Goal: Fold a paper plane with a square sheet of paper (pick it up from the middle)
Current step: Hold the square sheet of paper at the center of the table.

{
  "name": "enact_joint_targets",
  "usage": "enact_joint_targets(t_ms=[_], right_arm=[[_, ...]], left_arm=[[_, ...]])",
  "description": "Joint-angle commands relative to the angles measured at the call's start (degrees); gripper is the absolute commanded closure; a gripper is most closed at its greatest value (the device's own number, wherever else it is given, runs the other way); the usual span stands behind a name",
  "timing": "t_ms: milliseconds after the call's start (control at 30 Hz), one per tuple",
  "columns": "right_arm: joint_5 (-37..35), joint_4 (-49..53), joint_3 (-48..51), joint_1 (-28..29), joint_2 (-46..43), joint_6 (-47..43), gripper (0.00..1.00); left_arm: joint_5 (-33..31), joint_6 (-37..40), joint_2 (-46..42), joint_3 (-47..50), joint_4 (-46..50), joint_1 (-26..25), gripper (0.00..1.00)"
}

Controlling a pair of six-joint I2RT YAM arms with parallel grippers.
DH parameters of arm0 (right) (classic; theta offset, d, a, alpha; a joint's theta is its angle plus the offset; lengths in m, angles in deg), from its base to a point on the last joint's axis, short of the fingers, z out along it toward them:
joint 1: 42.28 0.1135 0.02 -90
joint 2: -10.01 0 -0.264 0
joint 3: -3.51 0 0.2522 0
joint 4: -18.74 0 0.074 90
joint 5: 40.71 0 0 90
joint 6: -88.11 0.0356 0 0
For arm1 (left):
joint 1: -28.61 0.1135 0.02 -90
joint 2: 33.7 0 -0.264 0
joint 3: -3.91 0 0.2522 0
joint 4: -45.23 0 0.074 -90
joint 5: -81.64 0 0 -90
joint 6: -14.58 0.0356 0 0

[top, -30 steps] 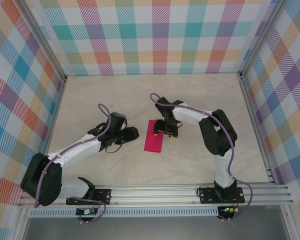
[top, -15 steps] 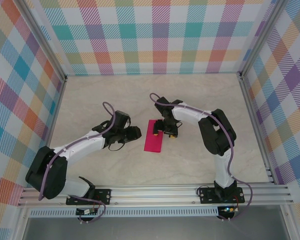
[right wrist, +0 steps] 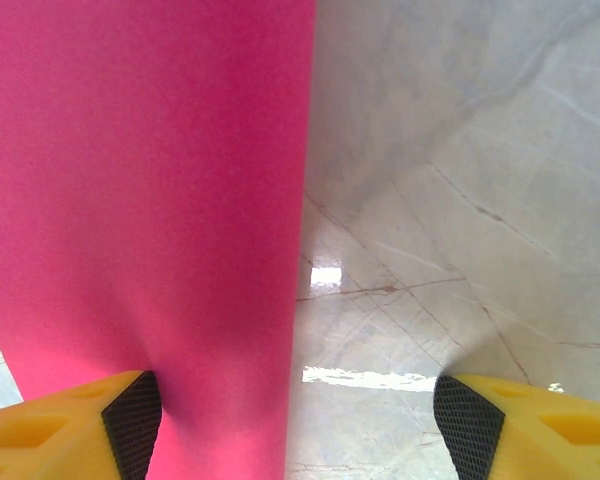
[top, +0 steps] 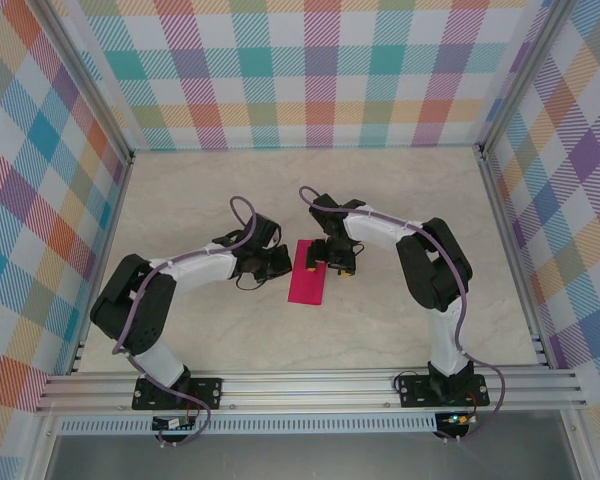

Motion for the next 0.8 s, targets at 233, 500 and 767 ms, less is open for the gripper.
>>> enact_joint_targets(t_ms=[233, 500, 767], right_arm=[[-2.7, -0.6, 4.4, 0.0, 4.9, -0.8, 0.22], [-2.1, -2.2, 6.0, -0.1, 4.5, 0.3, 0.23], [-1.8, -2.2, 5.9, -0.1, 4.3, 0.1, 0.23]], left_arm=[[4.2, -1.2, 4.7, -3.5, -4.1, -0.8, 1.00], [4.9, -1.3, 9.2, -4.9, -4.7, -0.8, 1.00], [1.7, 0.0, 11.1, -4.3, -1.2, -0.9, 1.00]])
